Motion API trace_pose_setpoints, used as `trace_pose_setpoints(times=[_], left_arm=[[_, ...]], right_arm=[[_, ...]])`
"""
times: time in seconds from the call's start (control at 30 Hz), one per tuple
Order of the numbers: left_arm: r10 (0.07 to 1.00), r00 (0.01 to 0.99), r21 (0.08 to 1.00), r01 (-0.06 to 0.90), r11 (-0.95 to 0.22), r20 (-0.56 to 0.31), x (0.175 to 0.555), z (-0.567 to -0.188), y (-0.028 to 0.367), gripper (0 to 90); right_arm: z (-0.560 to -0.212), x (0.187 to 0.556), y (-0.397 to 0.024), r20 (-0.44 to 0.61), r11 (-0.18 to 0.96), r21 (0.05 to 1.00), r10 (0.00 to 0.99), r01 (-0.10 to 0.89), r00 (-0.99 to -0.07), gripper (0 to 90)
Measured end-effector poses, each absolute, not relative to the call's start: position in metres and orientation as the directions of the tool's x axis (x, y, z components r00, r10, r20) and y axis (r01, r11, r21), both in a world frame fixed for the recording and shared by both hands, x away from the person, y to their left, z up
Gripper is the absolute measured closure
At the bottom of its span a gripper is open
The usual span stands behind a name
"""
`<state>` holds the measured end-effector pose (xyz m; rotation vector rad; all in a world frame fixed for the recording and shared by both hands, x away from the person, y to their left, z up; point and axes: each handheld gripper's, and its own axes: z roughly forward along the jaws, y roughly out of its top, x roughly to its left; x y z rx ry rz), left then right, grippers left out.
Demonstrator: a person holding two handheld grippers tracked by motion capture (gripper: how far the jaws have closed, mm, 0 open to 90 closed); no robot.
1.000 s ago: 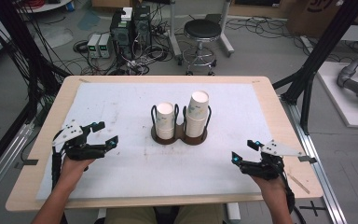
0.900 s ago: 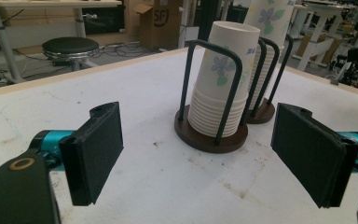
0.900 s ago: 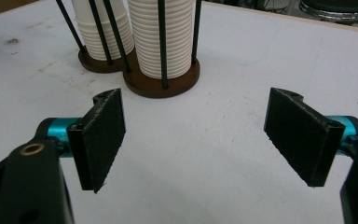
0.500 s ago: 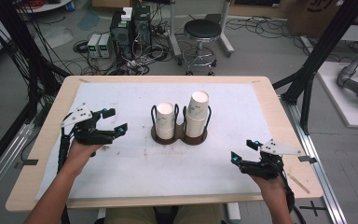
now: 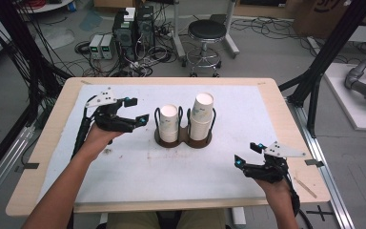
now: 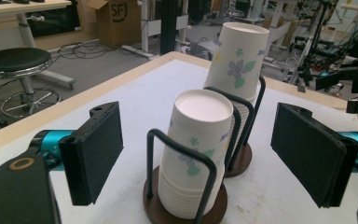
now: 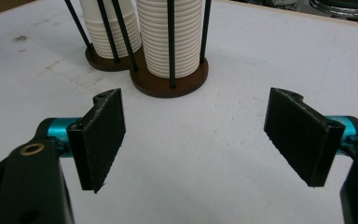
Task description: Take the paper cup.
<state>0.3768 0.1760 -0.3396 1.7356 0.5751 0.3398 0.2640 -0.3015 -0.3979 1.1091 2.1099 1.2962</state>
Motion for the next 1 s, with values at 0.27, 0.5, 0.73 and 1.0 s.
trace_pose_setpoints(times=[0.27, 0.5, 0.73, 1.0], left_arm=[[0.517, 0.853, 0.959, 0.199, -0.204, -0.067, 0.393, -0.334, 0.148, 16.6], [0.499, 0.865, 0.94, 0.217, -0.263, -0.06, 0.407, -0.339, 0.121, 16.8], [0.513, 0.857, 0.906, 0.261, -0.332, -0.059, 0.419, -0.351, 0.1, 21.2], [0.51, 0.858, 0.89, 0.277, -0.363, -0.059, 0.421, -0.357, 0.095, 29.1]], right_arm=[[-0.398, 0.263, -0.303, 0.059, 0.238, 0.878, 0.806, 0.414, -0.589, 21.1], [-0.398, 0.262, -0.303, 0.058, 0.24, 0.879, 0.804, 0.413, -0.591, 21.1], [-0.399, 0.262, -0.303, 0.061, 0.239, 0.878, 0.804, 0.415, -0.592, 21.1], [-0.399, 0.261, -0.306, 0.06, 0.236, 0.879, 0.806, 0.414, -0.589, 21.1]])
